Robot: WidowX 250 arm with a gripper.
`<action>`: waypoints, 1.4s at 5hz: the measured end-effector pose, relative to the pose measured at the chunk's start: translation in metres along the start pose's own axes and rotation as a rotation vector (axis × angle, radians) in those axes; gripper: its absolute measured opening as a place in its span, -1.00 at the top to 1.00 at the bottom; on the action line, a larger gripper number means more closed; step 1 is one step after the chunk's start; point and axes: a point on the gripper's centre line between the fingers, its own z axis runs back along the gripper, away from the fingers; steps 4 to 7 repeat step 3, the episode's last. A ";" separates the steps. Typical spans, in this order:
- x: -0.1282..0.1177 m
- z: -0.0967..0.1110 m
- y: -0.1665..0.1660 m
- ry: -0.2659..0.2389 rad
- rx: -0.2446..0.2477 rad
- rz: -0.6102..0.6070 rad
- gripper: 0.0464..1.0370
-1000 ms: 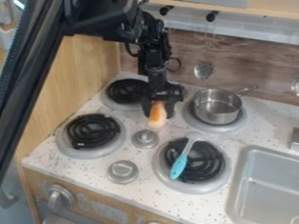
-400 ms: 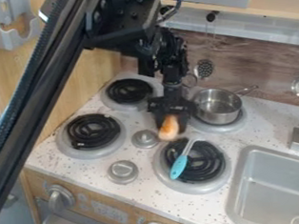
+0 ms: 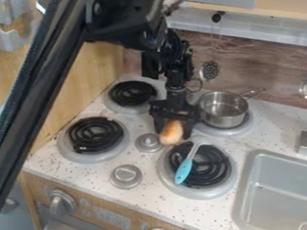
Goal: Move the orange object to the middle of the stove
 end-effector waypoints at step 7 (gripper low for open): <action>-0.029 0.095 -0.009 -0.017 -0.068 -0.045 -0.92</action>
